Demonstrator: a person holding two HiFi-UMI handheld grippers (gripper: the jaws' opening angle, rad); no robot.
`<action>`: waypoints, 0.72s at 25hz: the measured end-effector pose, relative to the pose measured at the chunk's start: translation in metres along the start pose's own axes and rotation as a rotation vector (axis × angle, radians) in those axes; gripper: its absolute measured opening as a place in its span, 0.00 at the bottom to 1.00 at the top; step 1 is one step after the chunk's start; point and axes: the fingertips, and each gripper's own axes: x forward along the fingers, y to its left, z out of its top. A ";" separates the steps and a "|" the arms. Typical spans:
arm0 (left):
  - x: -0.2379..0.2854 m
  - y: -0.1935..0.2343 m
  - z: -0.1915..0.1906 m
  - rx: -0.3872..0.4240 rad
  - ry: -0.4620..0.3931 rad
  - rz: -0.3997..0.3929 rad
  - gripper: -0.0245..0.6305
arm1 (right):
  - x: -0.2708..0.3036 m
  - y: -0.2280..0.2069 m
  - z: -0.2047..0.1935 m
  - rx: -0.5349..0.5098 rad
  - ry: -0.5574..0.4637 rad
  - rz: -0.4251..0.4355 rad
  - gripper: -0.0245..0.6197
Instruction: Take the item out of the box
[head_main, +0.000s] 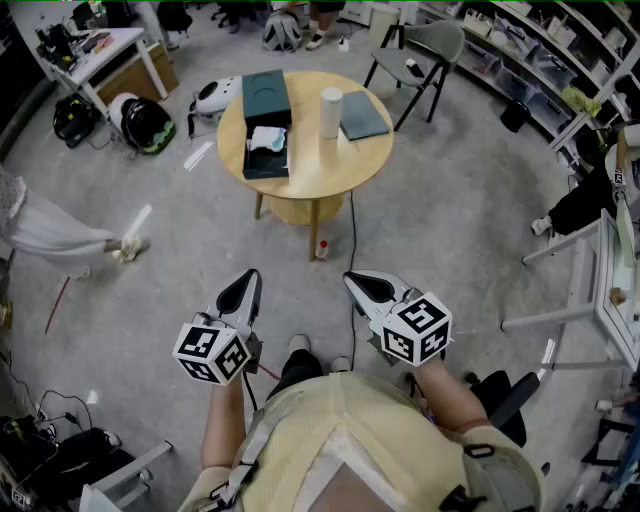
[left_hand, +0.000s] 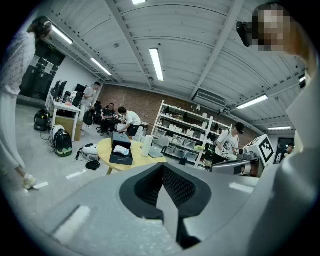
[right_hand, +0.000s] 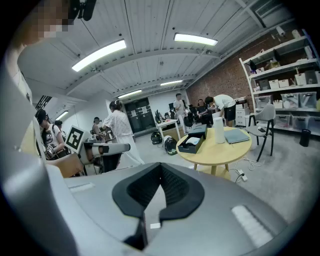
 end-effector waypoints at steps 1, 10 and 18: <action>0.001 0.006 0.002 0.002 -0.002 0.005 0.04 | 0.005 0.000 0.001 0.001 -0.001 -0.003 0.05; 0.018 0.039 0.018 0.063 0.005 -0.013 0.04 | 0.042 -0.006 0.010 0.061 -0.008 -0.044 0.05; 0.026 0.064 0.025 0.138 0.053 -0.051 0.04 | 0.068 0.000 0.016 0.068 -0.004 -0.080 0.05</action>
